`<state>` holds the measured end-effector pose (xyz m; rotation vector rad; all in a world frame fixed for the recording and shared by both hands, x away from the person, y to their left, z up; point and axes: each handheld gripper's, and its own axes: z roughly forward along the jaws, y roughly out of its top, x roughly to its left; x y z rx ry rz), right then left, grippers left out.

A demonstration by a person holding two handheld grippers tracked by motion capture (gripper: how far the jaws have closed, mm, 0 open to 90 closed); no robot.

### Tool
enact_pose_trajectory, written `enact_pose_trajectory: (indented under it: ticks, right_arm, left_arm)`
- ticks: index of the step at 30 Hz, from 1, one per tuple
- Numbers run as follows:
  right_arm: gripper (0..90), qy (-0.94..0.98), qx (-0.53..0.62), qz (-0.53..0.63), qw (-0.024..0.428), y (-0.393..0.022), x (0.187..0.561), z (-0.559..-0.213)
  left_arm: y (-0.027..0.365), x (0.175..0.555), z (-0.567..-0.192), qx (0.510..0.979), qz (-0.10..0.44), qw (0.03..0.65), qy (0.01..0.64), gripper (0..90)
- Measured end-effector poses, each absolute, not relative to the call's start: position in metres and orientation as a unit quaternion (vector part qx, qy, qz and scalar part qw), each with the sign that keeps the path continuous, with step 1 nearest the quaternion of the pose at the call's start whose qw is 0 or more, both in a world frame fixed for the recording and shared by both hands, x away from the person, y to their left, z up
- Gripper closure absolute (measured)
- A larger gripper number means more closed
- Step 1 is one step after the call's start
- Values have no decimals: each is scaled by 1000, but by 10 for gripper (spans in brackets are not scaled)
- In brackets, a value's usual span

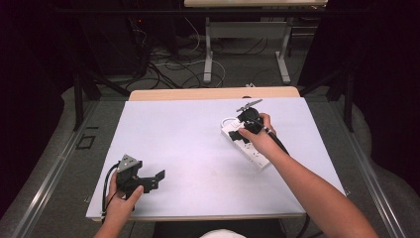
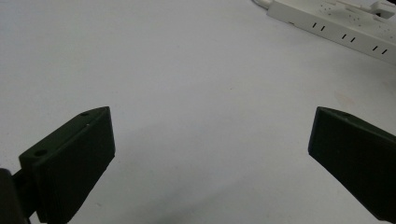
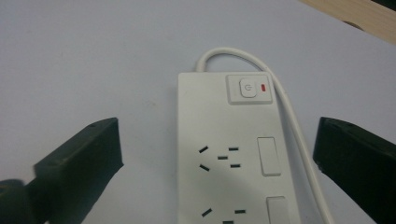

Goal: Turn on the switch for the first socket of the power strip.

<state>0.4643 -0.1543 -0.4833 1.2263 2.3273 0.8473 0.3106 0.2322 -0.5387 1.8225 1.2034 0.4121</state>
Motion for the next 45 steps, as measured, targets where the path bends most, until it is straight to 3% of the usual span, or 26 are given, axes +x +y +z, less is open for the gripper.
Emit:
enact_pose_trajectory:
  ticks: [22, 45]
  right_arm:
    - [0, 824, 415, 339, 186, -158, 435, -464]
    - [0, 812, 406, 377, 185, -207, 377, -468]
  left_arm:
    - [234, 308, -537, 733, 171, 448, 483, 3]
    - [232, 308, -538, 736, 176, 444, 479, 3]
